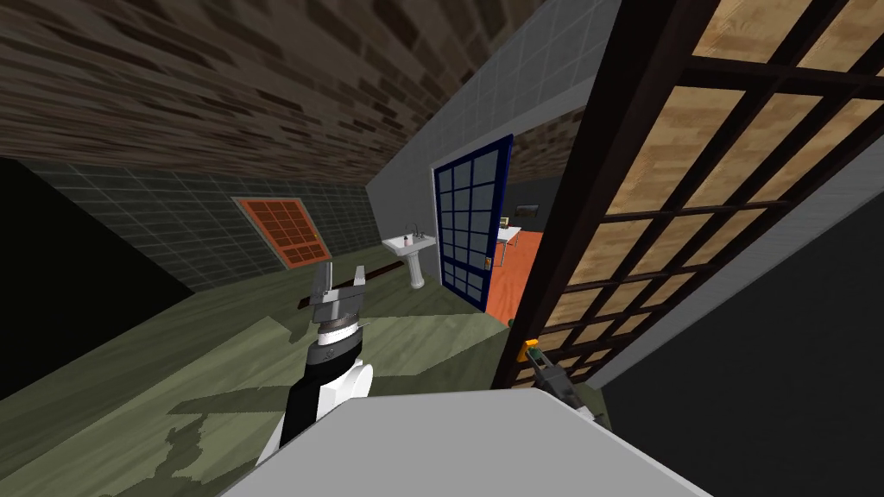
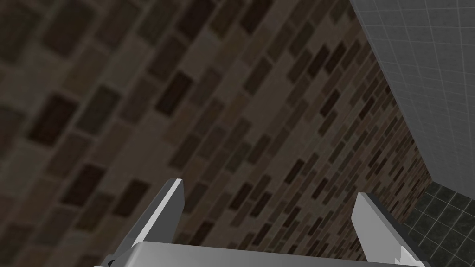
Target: Pull the door open
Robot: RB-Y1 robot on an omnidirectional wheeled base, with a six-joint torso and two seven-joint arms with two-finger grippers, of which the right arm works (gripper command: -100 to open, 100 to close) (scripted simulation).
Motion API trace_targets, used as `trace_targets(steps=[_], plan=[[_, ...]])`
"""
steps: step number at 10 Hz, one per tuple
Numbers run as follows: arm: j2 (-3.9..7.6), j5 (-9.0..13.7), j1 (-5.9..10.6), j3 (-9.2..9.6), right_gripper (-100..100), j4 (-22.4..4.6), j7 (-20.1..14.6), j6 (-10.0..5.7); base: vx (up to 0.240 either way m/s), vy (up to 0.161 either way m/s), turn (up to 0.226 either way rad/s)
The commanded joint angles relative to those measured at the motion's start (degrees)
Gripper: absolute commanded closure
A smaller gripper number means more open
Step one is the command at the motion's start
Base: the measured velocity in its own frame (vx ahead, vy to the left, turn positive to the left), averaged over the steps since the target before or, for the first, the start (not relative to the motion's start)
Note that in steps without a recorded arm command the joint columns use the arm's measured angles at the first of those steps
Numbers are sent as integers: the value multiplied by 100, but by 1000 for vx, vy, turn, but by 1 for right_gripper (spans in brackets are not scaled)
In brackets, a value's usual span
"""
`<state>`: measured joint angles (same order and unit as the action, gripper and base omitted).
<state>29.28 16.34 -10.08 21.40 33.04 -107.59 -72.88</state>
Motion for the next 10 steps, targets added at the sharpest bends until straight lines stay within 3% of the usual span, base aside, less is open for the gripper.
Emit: trace_targets(steps=[1,2,3,6,7,10], plan=[[-55,-83,-58,110,100,-106,-38,-202,10,9,-2],[-52,-113,-81,139,100,-185,-57,-330,1,10,-5],[-52,-113,-81,139,100,-185,-57,-330,0,8,-11],[-41,-203,-153,228,100,-429,-115,-725,10,5,0],[-41,-203,-153,228,100,-429,-115,-725,0,0,0],[-26,-290,-228,315,100,-671,-172,-1113,8,-11,1]])
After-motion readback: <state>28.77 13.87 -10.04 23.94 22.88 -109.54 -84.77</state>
